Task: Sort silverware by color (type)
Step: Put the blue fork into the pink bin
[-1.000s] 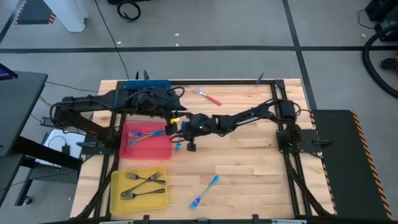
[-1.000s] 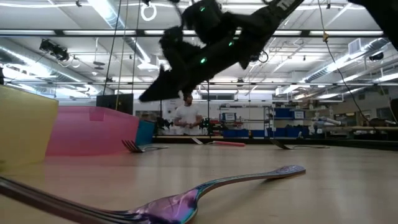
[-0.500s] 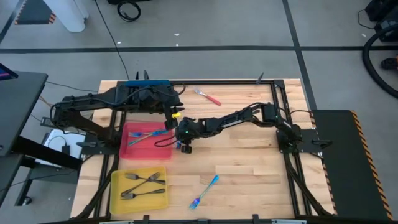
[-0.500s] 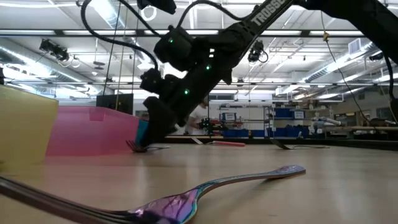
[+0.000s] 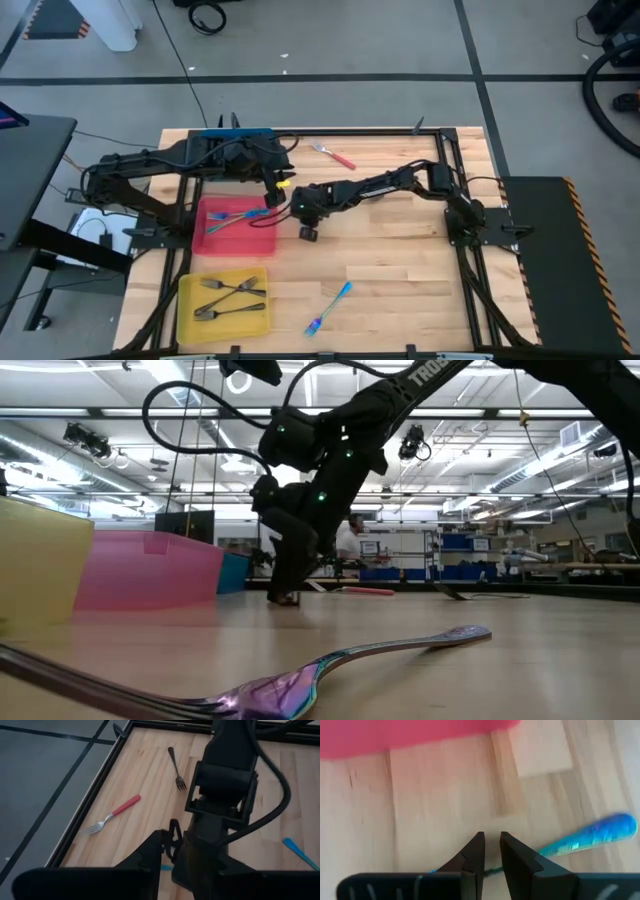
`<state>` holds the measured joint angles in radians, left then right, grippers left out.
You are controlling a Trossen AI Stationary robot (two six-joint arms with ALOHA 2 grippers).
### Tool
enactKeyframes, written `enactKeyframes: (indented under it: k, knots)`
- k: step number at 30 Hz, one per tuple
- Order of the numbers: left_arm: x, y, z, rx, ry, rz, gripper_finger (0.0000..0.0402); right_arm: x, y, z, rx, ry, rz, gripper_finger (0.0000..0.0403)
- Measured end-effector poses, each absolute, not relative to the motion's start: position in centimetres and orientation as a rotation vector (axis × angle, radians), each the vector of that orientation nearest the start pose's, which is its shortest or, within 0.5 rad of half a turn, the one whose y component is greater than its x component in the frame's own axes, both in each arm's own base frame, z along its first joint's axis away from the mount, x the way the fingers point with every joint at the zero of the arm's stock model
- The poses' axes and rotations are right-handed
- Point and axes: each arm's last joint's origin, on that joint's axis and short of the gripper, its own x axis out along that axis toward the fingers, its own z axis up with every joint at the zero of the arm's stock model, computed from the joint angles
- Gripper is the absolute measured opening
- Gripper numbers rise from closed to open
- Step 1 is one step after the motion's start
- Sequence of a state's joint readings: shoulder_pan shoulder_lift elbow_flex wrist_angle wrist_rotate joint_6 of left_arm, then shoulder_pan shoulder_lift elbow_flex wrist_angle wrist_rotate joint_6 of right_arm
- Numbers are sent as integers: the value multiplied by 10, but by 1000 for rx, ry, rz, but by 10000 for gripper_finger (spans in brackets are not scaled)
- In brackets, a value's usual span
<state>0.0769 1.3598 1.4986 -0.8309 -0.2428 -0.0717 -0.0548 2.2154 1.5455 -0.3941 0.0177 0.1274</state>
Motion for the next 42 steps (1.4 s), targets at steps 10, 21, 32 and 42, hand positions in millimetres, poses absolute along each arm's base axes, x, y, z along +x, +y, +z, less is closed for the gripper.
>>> enactKeyframes:
  k: [10,21,32,42]
  knots:
    - [271,28,393,-12,695,332,80,436,-20,142,187,1168,-204,70]
    - [271,28,393,-12,695,332,80,435,-20,160,288,1102,-288,70]
    - [269,28,391,5,724,326,80,426,-36,156,338,1131,-477,70]
    - [269,28,391,6,725,326,80,421,-34,145,371,1155,-466,70]
